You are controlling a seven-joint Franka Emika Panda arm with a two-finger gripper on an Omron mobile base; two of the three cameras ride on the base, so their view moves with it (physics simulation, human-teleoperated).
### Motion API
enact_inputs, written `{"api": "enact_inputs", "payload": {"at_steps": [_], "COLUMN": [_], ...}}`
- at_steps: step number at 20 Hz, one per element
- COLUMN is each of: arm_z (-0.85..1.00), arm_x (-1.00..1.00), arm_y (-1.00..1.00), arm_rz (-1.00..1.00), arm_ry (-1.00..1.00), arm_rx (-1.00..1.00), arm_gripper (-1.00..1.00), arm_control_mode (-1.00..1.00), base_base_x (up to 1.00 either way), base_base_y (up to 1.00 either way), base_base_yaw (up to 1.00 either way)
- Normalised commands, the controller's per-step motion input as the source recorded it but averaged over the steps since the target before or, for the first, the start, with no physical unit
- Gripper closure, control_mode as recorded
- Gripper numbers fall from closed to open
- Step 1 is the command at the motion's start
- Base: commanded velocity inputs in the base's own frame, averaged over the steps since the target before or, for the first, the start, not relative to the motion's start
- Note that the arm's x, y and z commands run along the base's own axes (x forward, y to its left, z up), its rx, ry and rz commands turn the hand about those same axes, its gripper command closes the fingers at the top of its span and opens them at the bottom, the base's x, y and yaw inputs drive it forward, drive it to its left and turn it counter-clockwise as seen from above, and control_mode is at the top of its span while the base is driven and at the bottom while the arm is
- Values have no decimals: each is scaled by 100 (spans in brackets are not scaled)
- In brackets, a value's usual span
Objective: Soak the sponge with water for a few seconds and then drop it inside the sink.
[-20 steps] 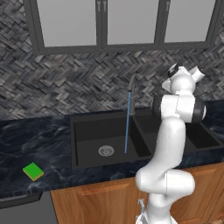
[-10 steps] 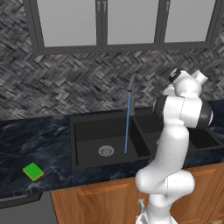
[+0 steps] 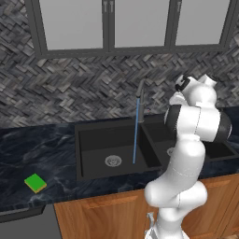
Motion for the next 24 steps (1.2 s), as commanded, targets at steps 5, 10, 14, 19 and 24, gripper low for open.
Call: {"api": "enact_inputs", "payload": {"at_steps": [5,10,14,19,24], "arm_z": [0,0,0,0,-3], "arm_x": [-17,-21,-51,-68,-42], "arm_y": [29,46,31,24,55], "arm_rz": [10,14,13,13,11], "arm_ry": [-1,3,4,0,-5], "arm_rx": [0,-1,-2,0,-1], "arm_gripper": [-100,-100,-100,-100,-100], "arm_control_mode": [-100,-100,-100,-100,-100], "base_base_x": [0,0,0,0,0], "base_base_y": [0,0,0,0,0], "base_base_yaw": [0,0,0,0,0]}}
